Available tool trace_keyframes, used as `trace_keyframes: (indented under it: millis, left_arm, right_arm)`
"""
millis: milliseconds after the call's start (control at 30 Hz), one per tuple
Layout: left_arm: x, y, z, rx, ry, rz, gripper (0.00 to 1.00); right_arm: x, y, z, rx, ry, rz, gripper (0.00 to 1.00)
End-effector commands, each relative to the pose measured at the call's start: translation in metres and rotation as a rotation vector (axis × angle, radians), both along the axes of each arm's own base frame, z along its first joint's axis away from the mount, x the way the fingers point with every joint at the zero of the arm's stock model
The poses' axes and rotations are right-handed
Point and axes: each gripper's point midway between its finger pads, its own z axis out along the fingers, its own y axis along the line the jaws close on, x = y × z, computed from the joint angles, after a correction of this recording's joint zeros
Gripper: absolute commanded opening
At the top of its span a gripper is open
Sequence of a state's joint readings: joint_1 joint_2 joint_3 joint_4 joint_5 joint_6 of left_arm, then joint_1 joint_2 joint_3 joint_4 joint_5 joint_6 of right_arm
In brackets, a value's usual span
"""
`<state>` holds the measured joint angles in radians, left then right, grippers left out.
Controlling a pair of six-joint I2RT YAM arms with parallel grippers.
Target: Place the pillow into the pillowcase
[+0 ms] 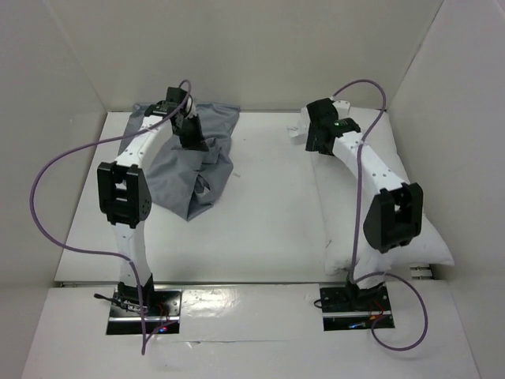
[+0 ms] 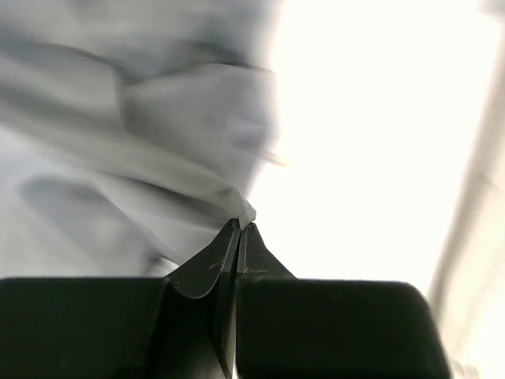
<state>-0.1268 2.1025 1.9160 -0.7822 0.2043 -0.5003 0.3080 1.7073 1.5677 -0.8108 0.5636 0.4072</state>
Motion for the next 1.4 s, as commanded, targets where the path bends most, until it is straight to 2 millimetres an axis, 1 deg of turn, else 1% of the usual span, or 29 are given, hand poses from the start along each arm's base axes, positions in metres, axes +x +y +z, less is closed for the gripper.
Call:
trace_keyframes:
  millis: [0, 33, 67, 100, 133, 167, 333, 367, 400, 433, 467, 500, 533, 567, 667, 700, 733, 767, 800, 833, 933, 967, 1000, 1033, 1100, 1133, 1267, 1300, 1367]
  left_arm:
    - [-0.02, -0.027, 0.095, -0.072, -0.168, -0.124, 0.0]
    - [-0.023, -0.028, 0.102, -0.082, -0.18, -0.13, 0.0]
    - [-0.027, -0.034, 0.111, -0.092, -0.194, -0.147, 0.0]
    - [-0.031, -0.04, 0.117, -0.095, -0.206, -0.159, 0.0]
    - [-0.033, -0.041, 0.122, -0.104, -0.216, -0.166, 0.0]
    - [-0.036, -0.045, 0.126, -0.099, -0.229, -0.188, 0.0]
    - [-0.048, -0.045, 0.139, -0.103, -0.23, -0.212, 0.0]
    - [-0.05, -0.044, 0.145, -0.098, -0.248, -0.22, 0.0]
    - [-0.054, -0.041, 0.15, -0.086, -0.254, -0.211, 0.0]
    - [-0.056, -0.038, 0.149, -0.075, -0.252, -0.203, 0.0]
    - [-0.056, -0.034, 0.142, -0.072, -0.236, -0.194, 0.0]
    - [-0.056, -0.027, 0.148, -0.067, -0.253, -0.187, 0.0]
    - [-0.056, -0.026, 0.143, -0.059, -0.242, -0.182, 0.0]
    - [-0.055, -0.018, 0.142, -0.056, -0.233, -0.163, 0.0]
    - [-0.055, -0.004, 0.145, -0.086, -0.229, -0.132, 0.0]
    - [-0.053, -0.001, 0.149, -0.092, -0.238, -0.127, 0.0]
    - [-0.05, 0.002, 0.144, -0.098, -0.223, -0.108, 0.0]
    - [-0.047, 0.008, 0.154, -0.105, -0.247, -0.099, 0.0]
    - [-0.044, 0.011, 0.15, -0.11, -0.235, -0.081, 0.0]
    - [-0.04, 0.017, 0.157, -0.127, -0.251, -0.056, 0.0]
    - [-0.028, 0.022, 0.164, -0.174, -0.275, -0.031, 0.0]
    - [-0.027, 0.028, 0.164, -0.181, -0.271, -0.007, 0.0]
    - [-0.024, 0.027, 0.163, -0.188, -0.269, -0.012, 0.0]
    - [-0.023, 0.031, 0.163, -0.193, -0.265, 0.007, 0.0]
    - [-0.022, 0.031, 0.161, -0.193, -0.264, 0.007, 0.0]
    - [-0.023, 0.035, 0.166, -0.197, -0.272, 0.022, 0.0]
    - [-0.026, 0.037, 0.162, -0.19, -0.262, 0.029, 0.0]
    - [-0.026, 0.037, 0.162, -0.19, -0.262, 0.029, 0.0]
    - [-0.028, 0.037, 0.162, -0.185, -0.265, 0.022, 0.0]
  right_arm:
    - [0.013, -0.047, -0.041, -0.084, 0.095, -0.147, 0.97]
    - [0.015, -0.048, -0.056, -0.068, 0.123, -0.128, 0.89]
    - [0.018, -0.049, -0.064, -0.049, 0.137, -0.113, 0.75]
    - [0.024, -0.046, -0.067, -0.014, 0.116, -0.105, 0.29]
    - [0.022, -0.043, -0.073, 0.004, 0.117, -0.093, 0.06]
    - [0.022, -0.034, -0.07, 0.019, 0.106, -0.056, 0.0]
    - [0.004, 0.027, -0.016, 0.147, -0.026, 0.203, 0.0]
    - [-0.009, 0.043, -0.018, 0.151, -0.013, 0.257, 0.0]
    - [-0.022, 0.052, -0.001, 0.181, -0.042, 0.3, 0.0]
    - [-0.033, 0.06, 0.003, 0.186, -0.048, 0.339, 0.0]
    - [-0.053, 0.071, -0.007, 0.182, -0.016, 0.383, 0.0]
    - [-0.068, 0.078, 0.009, 0.21, -0.062, 0.414, 0.0]
    - [-0.08, 0.083, 0.011, 0.236, -0.07, 0.429, 0.0]
    - [-0.096, 0.086, 0.0, 0.248, -0.049, 0.445, 0.0]
    - [-0.135, 0.108, 0.016, 0.319, -0.107, 0.556, 0.0]
    - [-0.152, 0.118, 0.006, 0.327, -0.079, 0.611, 0.0]
    - [-0.162, 0.122, 0.01, 0.344, -0.095, 0.647, 0.0]
    - [-0.168, 0.125, 0.008, 0.345, -0.091, 0.657, 0.0]
    - [-0.181, 0.133, 0.0, 0.34, -0.065, 0.7, 0.0]
    - [-0.186, 0.139, 0.0, 0.347, -0.058, 0.726, 0.0]
    - [-0.208, 0.158, -0.024, 0.361, 0.065, 0.815, 0.0]
    - [-0.208, 0.163, -0.027, 0.367, 0.089, 0.824, 0.13]
    - [-0.214, 0.162, -0.036, 0.345, 0.148, 0.827, 0.49]
    - [-0.216, 0.171, -0.03, 0.351, 0.16, 0.835, 0.79]
    - [-0.214, 0.161, -0.031, 0.281, 0.181, 0.755, 0.9]
    - [-0.212, 0.162, -0.02, 0.295, 0.157, 0.716, 0.97]
    - [-0.221, 0.143, 0.01, 0.349, 0.097, 0.599, 1.0]
    - [-0.228, 0.136, 0.008, 0.358, 0.121, 0.564, 0.98]
    - [-0.243, 0.133, 0.007, 0.434, 0.149, 0.503, 0.8]
